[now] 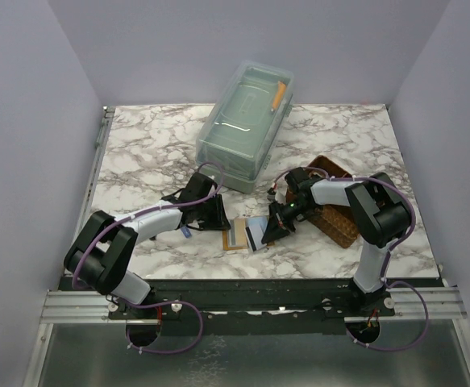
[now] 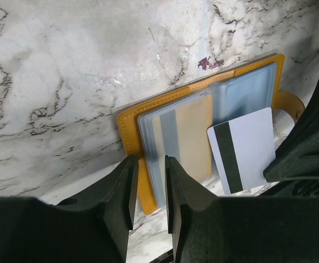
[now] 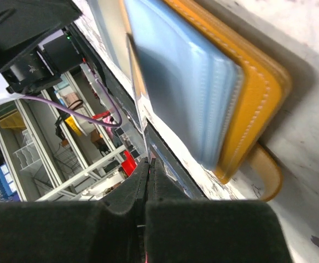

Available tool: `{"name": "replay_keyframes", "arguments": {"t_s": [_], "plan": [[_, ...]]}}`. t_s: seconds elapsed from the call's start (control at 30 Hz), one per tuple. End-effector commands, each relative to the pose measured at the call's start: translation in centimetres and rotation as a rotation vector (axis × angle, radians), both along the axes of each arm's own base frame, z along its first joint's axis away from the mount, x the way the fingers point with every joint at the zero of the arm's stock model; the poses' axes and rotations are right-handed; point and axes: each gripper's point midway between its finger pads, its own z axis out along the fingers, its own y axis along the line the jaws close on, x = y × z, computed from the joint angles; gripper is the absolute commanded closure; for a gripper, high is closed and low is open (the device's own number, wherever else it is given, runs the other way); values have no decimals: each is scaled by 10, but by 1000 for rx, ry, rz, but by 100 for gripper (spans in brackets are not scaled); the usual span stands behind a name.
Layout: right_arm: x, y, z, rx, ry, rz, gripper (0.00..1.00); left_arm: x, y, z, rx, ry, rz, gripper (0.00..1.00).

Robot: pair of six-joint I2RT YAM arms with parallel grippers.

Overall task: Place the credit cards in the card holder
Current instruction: Insert the credit card into the card holder.

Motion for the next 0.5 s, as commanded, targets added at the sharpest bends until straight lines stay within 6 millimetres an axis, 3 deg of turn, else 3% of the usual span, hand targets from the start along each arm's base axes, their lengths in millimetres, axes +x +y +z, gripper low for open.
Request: {"name": "replay_keyframes", "arguments": {"t_s": [0.0, 0.47], "plan": [[9, 3, 3, -8, -6, 4, 100, -4, 10, -13, 46, 29, 26, 70], [16, 4, -4, -26, -1, 16, 100, -5, 9, -13, 37, 32, 19, 76]]}}
